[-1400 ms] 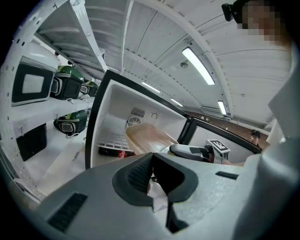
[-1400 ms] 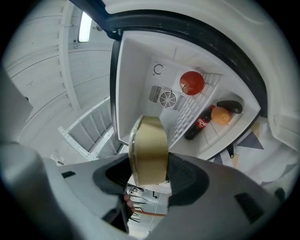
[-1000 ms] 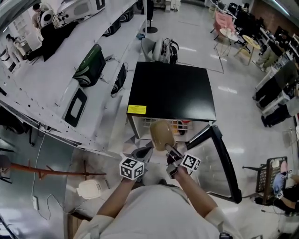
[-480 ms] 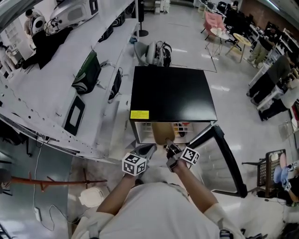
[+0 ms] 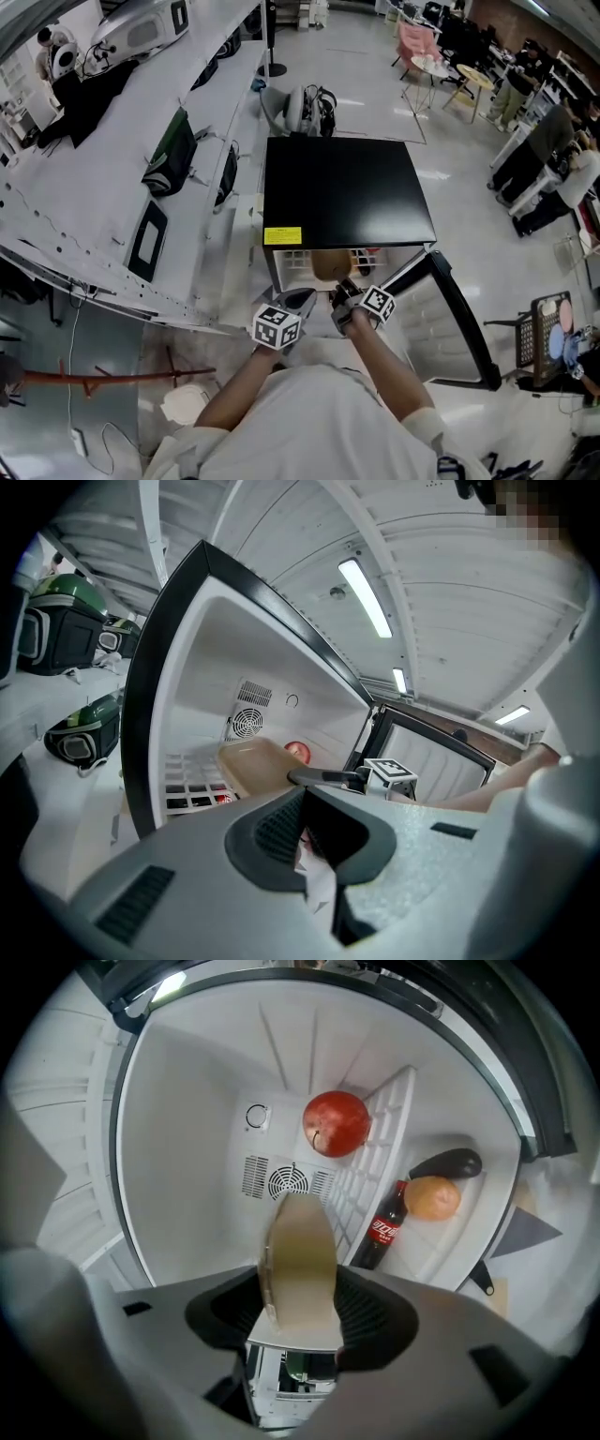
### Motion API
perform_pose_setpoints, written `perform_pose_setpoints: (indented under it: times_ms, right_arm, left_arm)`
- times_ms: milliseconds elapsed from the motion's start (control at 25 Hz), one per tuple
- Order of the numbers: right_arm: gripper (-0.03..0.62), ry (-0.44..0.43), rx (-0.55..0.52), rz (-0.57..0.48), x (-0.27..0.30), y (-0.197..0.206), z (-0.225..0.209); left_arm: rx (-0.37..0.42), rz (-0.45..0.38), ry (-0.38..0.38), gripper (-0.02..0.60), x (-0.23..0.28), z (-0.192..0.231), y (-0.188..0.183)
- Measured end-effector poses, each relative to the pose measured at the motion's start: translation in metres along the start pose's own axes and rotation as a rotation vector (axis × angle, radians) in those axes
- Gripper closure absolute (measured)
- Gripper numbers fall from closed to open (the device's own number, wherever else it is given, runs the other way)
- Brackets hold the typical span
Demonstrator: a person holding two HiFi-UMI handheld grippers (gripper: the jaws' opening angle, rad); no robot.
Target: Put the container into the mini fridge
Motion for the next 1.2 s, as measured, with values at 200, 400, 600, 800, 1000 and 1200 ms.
perform_pose_setpoints:
  times_ms: [200, 400, 600, 800, 1000, 1200]
  right_arm:
    - [0.361, 0.029, 0.018, -0.003, 0.011, 0.003, -0.008]
    - [0.316, 0.046, 0.041, -0.011, 0.015, 0.005, -0.012]
    - [0.252, 0.04, 0.031, -0.021, 0.014, 0.004, -0.011]
    - [0.222, 0.005, 0.003, -0.003, 0.011, 0.006, -0.003]
    - [0.192, 0.008, -0.054, 0.032, 0.006, 0.012, -0.006]
    - [0.187, 0.009, -0.095, 0.06, 0.002, 0.016, -0.009]
  left_arm:
    - [-0.005, 0.017, 0.007, 0.577, -0.002, 0.006, 0.005]
    - [-0.009, 0.026, 0.013, 0.577, -0.003, 0.008, 0.006]
    - [-0.004, 0.028, 0.014, 0.578, -0.002, 0.011, 0.003]
    - [-0.002, 0.03, 0.017, 0.577, -0.002, 0.012, 0.004]
    - [-0.005, 0.032, 0.016, 0.577, -0.002, 0.01, 0.007]
    - [-0.011, 0.034, 0.011, 0.577, -0.003, 0.01, 0.009]
Point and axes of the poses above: the fingertips, and each gripper's own axes: x forward along the fingers, z to its left, y out of its underside, the point moved 2 cm from there along -x, backward along the fingers, and after that the axes turned 14 degrees about -z, right-handed, at the moved point
